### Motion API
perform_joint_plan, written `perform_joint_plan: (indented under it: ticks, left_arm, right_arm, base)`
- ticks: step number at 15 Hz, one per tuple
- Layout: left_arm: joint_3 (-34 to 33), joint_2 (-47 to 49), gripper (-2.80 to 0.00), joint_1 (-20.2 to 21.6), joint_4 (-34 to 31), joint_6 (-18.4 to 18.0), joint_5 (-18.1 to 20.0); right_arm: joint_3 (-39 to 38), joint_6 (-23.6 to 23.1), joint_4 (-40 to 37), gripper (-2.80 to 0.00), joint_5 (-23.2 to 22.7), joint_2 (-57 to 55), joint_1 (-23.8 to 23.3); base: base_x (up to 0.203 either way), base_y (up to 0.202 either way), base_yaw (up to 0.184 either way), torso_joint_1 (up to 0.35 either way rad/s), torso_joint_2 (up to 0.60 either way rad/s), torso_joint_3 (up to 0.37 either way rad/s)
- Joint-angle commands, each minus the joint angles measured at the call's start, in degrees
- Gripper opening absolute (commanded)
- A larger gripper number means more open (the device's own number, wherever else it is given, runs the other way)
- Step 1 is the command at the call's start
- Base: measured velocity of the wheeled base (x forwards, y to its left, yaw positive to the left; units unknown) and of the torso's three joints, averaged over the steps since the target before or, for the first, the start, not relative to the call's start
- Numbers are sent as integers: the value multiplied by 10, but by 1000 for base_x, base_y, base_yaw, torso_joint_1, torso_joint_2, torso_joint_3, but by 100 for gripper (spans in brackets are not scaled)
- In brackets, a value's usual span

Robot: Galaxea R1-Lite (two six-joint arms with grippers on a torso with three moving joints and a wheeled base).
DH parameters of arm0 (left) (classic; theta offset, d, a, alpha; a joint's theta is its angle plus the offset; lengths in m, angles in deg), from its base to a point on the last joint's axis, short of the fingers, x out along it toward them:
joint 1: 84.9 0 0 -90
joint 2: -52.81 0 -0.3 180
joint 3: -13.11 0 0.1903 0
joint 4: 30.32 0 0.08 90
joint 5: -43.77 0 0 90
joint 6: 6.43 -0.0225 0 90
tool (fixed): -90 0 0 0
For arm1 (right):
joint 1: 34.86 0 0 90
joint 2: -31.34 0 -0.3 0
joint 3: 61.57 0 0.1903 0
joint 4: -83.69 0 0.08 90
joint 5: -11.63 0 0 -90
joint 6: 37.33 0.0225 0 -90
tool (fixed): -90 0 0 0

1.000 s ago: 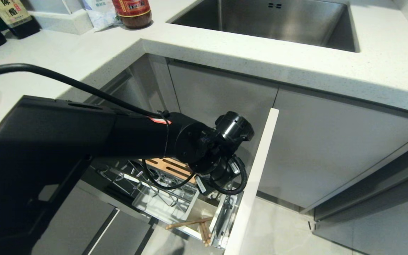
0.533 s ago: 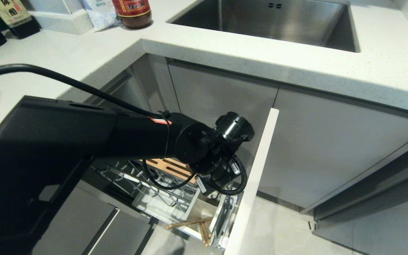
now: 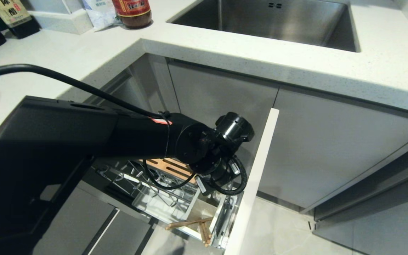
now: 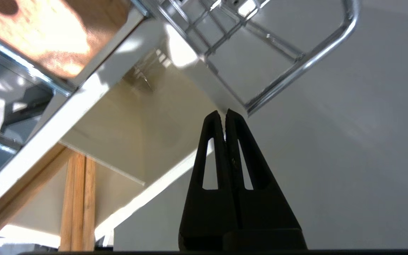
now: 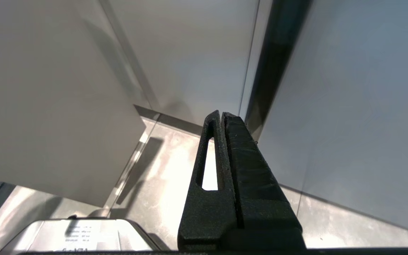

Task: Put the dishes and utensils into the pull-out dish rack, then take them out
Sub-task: Take the fork out of the cupboard

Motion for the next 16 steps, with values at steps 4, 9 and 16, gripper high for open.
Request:
perform_joint_plan:
  ticks: [4, 9, 16]
  left_arm:
    - [0, 0, -280, -1, -2, 4, -2]
    - [-1, -18, -280, -5, -3, 4, -3]
    - [-4, -70, -280, -8, -16, -10, -30]
  right_arm:
    - [0, 0, 0, -280, 0, 0, 0]
    - [0, 0, 0, -280, 0, 0, 0]
    - [0, 0, 0, -280, 0, 0, 0]
  base:
    - [0, 0, 0, 0, 0, 0]
    - [0, 0, 0, 0, 0, 0]
    - [0, 0, 0, 0, 0, 0]
